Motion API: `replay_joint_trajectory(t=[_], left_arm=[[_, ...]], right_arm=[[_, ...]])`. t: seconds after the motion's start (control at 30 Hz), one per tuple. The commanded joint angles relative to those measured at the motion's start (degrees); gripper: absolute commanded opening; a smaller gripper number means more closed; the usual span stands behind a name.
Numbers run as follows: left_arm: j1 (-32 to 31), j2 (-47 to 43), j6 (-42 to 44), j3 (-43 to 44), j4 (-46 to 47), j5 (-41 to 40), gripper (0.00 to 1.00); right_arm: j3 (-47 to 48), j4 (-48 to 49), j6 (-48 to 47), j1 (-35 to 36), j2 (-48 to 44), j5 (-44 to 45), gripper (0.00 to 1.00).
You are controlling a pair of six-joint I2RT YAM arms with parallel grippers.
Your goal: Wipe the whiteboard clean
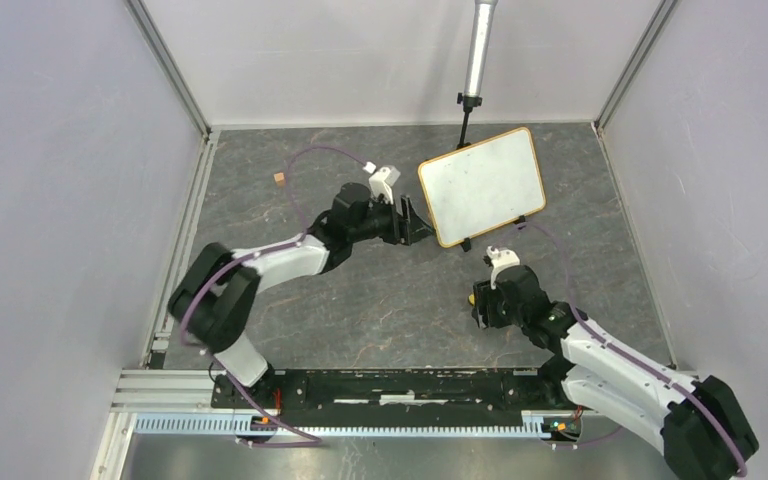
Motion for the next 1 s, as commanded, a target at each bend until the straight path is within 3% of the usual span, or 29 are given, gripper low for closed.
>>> replay_joint_trajectory(t=[0.0, 0.03, 0.07, 0.13, 0.33, 0.43, 0.7, 0.97], left_arm=[[-0.25, -17.36, 1.24, -6.03, -0.03, 0.03, 0.74], [-0.38, -21.96, 0.79, -7.81, -1.84, -0.55, 0.76], [-0.39, -27.15, 0.02, -9.03, -3.39, -1.10, 0.77], [-0.34, -36.06, -1.19, -11.50, -7.79, -2.45, 0.99], [-0.34, -57.36, 2.04, -8.45, -31.95, -10.82, 1.00], [-0.36, -64.43, 4.84, -4.91, -38.70, -12.38, 1.00], [-0.34, -71.07, 7.52, 4.78, -46.66, -10.27, 1.00], [-0.34, -72.76, 6.79, 8.46, -45.46, -12.35, 1.00]], right_arm=[[5.97, -5.91, 1.97, 6.05, -1.72, 6.88, 0.79], [7.30, -7.42, 2.46, 7.35, -2.51, 8.29, 0.98], [8.65, -8.91, 2.55, 8.71, -3.07, 9.86, 0.98], [11.70, -12.02, 2.43, 10.53, -4.50, 12.29, 0.98], [21.45, -17.13, -0.54, 11.21, -10.29, 12.90, 0.98], [25.40, -18.21, -2.39, 11.16, -14.92, 15.14, 0.98], [37.28, -17.29, -6.20, 11.18, -25.97, 18.05, 0.98], [42.93, -14.75, -10.61, 11.12, -30.66, 18.24, 0.98]])
